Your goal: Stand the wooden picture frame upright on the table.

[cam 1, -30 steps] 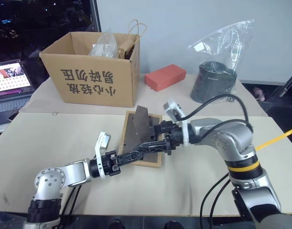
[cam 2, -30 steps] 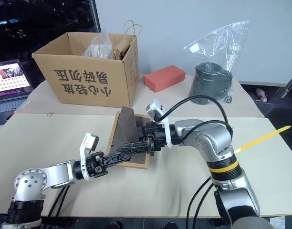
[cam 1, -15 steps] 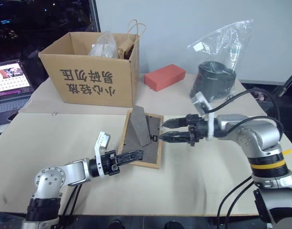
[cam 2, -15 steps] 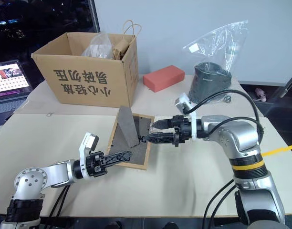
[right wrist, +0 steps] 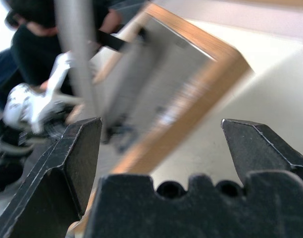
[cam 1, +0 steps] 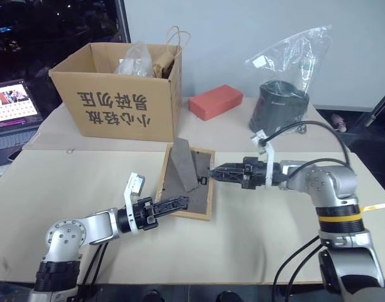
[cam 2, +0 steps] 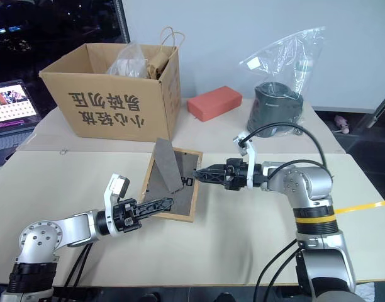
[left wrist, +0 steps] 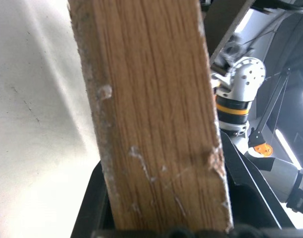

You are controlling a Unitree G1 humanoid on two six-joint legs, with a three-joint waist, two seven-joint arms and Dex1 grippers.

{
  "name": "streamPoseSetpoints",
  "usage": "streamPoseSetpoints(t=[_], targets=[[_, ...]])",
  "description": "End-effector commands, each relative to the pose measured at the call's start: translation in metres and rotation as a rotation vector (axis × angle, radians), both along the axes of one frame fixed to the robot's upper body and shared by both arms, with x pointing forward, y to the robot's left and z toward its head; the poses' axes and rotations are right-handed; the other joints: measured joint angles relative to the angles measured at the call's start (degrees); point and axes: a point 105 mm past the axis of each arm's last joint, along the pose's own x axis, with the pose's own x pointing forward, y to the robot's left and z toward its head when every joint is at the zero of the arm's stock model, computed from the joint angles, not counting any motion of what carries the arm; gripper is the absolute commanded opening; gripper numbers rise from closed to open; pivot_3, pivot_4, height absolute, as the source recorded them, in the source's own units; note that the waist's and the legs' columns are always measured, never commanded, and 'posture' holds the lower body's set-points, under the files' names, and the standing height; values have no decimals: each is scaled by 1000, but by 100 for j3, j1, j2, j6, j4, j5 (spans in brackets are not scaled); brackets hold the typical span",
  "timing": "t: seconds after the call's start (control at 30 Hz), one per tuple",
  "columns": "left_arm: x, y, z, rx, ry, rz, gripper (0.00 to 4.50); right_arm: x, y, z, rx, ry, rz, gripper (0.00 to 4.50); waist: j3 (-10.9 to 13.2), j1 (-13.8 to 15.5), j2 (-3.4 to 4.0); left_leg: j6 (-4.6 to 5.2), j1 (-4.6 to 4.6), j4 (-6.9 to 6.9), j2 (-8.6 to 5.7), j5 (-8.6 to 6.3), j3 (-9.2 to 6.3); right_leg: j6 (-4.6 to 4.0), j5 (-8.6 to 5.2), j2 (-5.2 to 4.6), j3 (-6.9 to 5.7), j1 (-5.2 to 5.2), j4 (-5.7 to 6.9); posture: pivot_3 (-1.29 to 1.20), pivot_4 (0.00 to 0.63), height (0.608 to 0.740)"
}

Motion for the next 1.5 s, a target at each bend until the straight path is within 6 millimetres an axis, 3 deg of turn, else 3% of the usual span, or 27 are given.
streamPoseSetpoints(t=[0.03, 0.1, 0.2, 0.43, 1.03, 1.2, 1.27, 1.5], targets=[[-4, -2, 16, -40, -66, -23, 1264, 4, 1, 23, 141, 28, 1, 4481, 0, 2, 0, 0, 0, -1, 0, 0, 0, 0, 0, 0, 0, 0, 0, 0, 150, 740], [-4, -3, 16, -40, -66, -24, 1264, 4, 4, 26, 174, 51, 13, 4481, 0, 0, 1, 0, 0, -2, 0, 0, 0, 0, 0, 0, 0, -1, 0, 0, 150, 740], [-4, -3, 17, -40, -68, -24, 1264, 0, 9, 28, 219, 90, 56, 3797, 0, -2, 1, 0, 0, -2, 1, 0, 0, -1, 1, 1, -1, -1, 1, 0, 150, 740], [-5, -4, 16, -27, -81, -26, 1264, -14, 19, 28, 250, 115, 136, 1466, 1, -3, 1, 0, 0, -2, 0, 0, 0, 0, 0, 1, -1, -1, 1, 0, 150, 740], [-5, -1, 15, -28, -74, -5, 1264, -11, 17, 39, 314, 102, 130, 1346, 1, -12, 2, 0, 1, -2, 1, 0, 0, 0, 0, 1, -1, 0, 2, 0, 150, 740], [-5, 0, 16, -33, -74, -2, 1264, -15, 15, 28, 146, -25, 118, 1346, 1, -9, 2, 0, 0, -3, 1, 0, 0, 0, 0, 1, -1, 0, 1, 0, 150, 740], [-5, 0, 16, -35, -75, 0, 1264, -22, 6, 31, 132, -59, 151, 2369, 1, -4, 3, 0, 0, -2, 1, 0, 0, 1, 0, 1, -1, -1, 0, 0, 150, 740], [-4, 1, 17, -47, -72, 4, 1264, -29, -38, 27, -86, -244, 145, 4467, 1, 18, 2, 1, -2, 0, -1, -1, 0, 4, -2, -1, -2, 1, -5, 0, 150, 740]])
